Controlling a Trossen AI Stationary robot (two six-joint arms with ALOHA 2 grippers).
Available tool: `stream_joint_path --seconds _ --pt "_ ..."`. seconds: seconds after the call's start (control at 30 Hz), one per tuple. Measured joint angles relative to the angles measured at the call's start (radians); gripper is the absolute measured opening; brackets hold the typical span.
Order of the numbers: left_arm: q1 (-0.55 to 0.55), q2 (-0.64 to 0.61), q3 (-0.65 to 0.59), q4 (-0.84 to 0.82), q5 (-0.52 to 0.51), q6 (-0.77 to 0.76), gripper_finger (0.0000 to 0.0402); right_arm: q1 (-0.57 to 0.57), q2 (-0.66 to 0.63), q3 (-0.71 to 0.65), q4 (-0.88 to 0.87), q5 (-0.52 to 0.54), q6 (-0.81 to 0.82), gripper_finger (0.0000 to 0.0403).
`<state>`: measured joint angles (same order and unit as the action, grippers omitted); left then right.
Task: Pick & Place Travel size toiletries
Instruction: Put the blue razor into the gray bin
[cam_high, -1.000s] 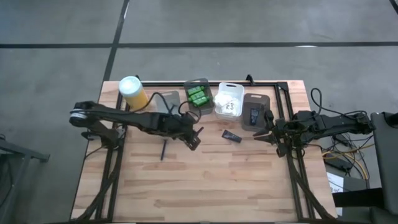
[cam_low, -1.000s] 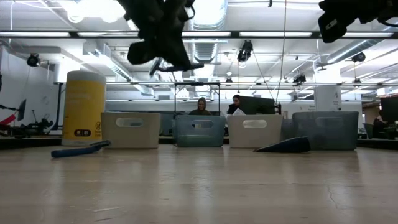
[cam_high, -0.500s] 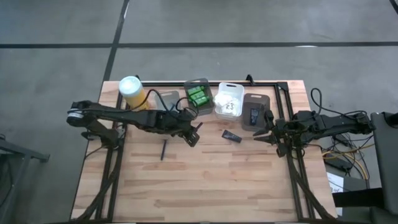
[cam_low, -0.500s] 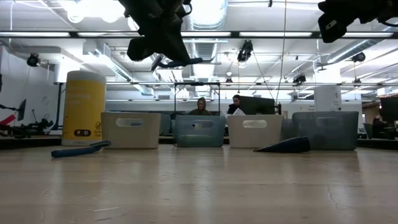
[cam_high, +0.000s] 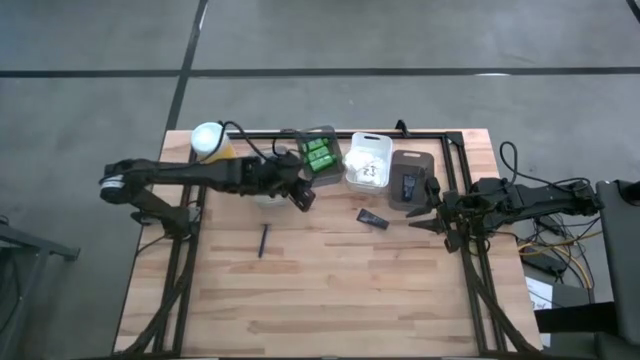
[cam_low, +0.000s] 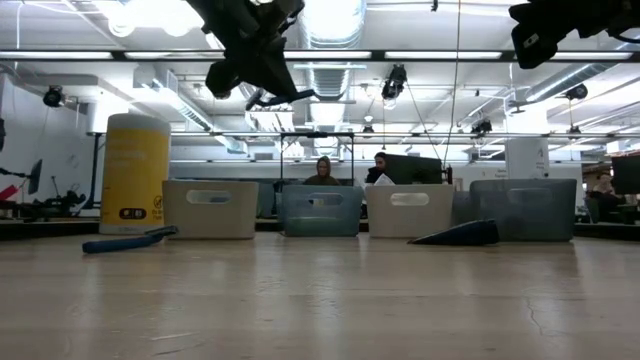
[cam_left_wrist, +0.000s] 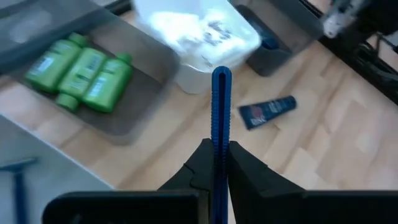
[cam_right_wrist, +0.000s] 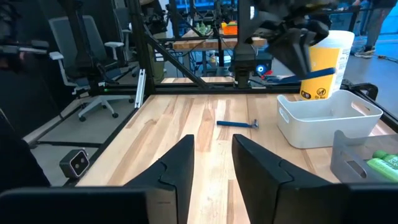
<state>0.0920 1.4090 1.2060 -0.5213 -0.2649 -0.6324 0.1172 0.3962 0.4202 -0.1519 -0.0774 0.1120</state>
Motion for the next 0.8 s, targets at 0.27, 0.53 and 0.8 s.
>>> stream_joint_path --seconds 0.27,0.53,0.8 --pt "0.118 -0.022 0.000 -0.080 0.000 0.060 0.0027 0.000 0.000 0.000 0.000 0.000 0.000 0.0125" --pt "0.240 -0.013 -0.008 -0.177 0.001 0.119 0.0027 0.000 0.000 0.000 0.000 0.000 0.000 0.0146" --pt "0.326 0.007 -0.117 -0.179 0.004 0.107 0.0028 0.000 0.000 0.000 0.000 0.000 0.000 0.0165"
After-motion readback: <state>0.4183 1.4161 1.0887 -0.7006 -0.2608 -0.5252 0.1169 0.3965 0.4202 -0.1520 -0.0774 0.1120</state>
